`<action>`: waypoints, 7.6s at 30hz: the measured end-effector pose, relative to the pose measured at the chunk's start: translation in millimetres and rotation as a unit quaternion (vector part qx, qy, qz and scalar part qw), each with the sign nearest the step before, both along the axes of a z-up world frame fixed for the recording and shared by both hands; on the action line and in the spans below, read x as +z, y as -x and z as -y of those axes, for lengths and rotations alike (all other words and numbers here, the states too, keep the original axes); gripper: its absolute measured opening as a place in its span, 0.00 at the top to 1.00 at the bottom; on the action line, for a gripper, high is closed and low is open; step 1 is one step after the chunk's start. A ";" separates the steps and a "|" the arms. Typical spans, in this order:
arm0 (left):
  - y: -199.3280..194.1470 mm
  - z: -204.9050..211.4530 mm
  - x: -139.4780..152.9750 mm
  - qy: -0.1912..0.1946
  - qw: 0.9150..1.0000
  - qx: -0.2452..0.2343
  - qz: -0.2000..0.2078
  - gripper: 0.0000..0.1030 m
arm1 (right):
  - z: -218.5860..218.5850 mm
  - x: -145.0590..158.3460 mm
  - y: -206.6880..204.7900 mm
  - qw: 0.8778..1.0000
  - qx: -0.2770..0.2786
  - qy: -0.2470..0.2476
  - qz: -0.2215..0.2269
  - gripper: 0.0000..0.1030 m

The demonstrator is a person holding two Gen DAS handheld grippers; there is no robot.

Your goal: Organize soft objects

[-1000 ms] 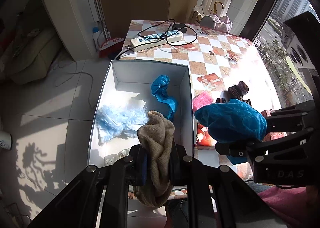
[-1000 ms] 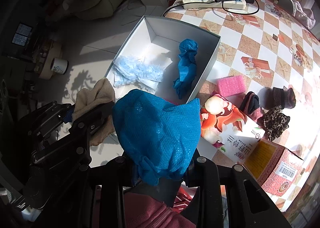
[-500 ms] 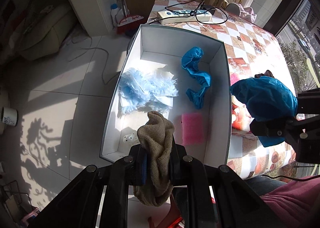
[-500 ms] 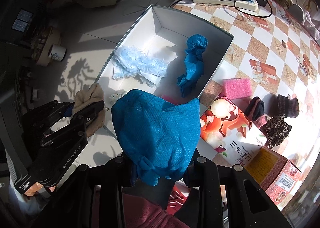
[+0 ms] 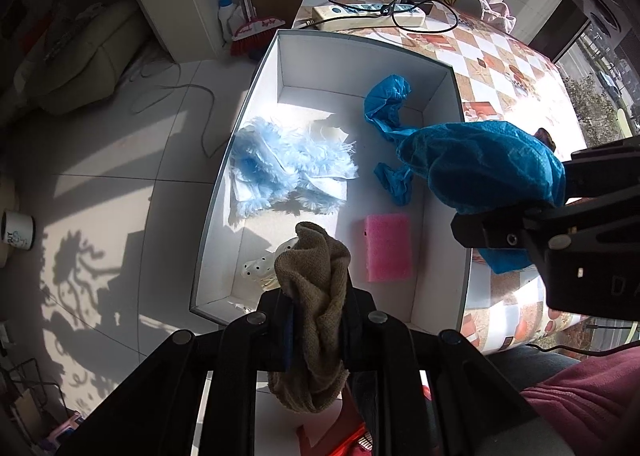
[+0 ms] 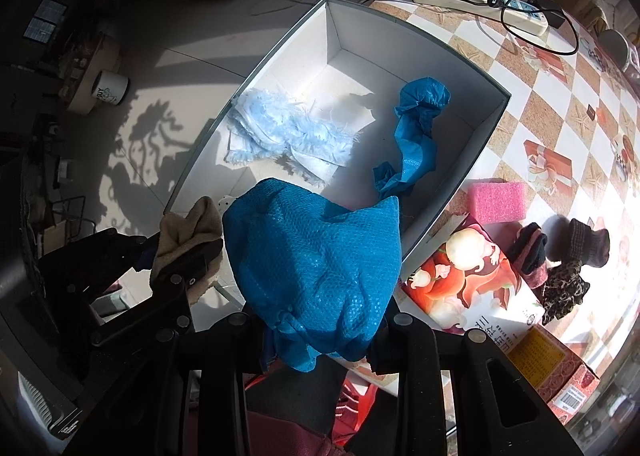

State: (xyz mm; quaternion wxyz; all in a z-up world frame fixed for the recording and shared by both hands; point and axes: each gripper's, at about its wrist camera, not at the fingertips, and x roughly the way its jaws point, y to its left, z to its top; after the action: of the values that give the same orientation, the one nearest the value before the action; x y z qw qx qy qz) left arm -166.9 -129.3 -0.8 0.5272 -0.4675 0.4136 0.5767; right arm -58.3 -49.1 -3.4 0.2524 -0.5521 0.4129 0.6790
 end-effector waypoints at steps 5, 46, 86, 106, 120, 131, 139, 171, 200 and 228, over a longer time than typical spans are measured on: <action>-0.7 -1.9 -0.6 0.000 1.000 -0.001 0.000 0.79 | -3.0 -0.6 2.3 1.000 -0.001 -0.002 0.003 0.67; -129.3 -88.5 11.0 0.035 0.988 -0.135 0.072 0.00 | -85.1 -63.5 -327.8 0.912 -0.384 0.143 0.021 0.03; -365.7 -238.6 -119.4 0.154 0.925 -0.347 -0.023 0.00 | -57.2 -192.2 -408.8 0.920 -0.373 0.090 0.079 0.00; -372.6 -245.2 -183.4 0.184 0.930 -0.316 -0.049 0.00 | -74.6 -186.4 -384.8 0.933 -0.337 0.032 0.123 0.00; -376.3 -211.0 -133.8 0.091 0.927 -0.355 -0.079 0.48 | -63.3 -158.2 -401.1 0.928 -0.367 0.046 0.048 0.57; -305.1 -176.5 -33.6 0.033 0.953 -0.296 -0.063 0.47 | -23.2 -93.9 -448.5 0.883 -0.469 0.029 -0.020 0.57; -287.1 -118.4 0.6 0.024 0.948 -0.313 -0.056 0.47 | 4.1 -31.7 -438.6 0.879 -0.473 -0.018 -0.050 0.57; -149.0 -59.1 51.3 -0.073 0.984 -0.163 0.012 0.47 | 3.3 36.9 -196.8 0.978 -0.202 -0.041 -0.040 0.57; -58.7 -31.5 34.8 -0.056 0.998 -0.014 0.019 0.47 | 10.5 28.1 -118.8 0.995 -0.098 -0.026 -0.016 0.57; -21.4 -23.2 17.9 -0.030 0.999 0.038 0.024 0.46 | 5.0 30.0 -57.5 0.999 -0.034 -0.033 -0.006 0.57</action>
State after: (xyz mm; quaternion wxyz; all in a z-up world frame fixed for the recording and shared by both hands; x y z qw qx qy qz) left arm -145.5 -106.1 17.1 0.5284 -0.4808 0.3651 0.5969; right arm -0.8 -54.1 26.5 0.2915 -0.5250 0.4102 0.6864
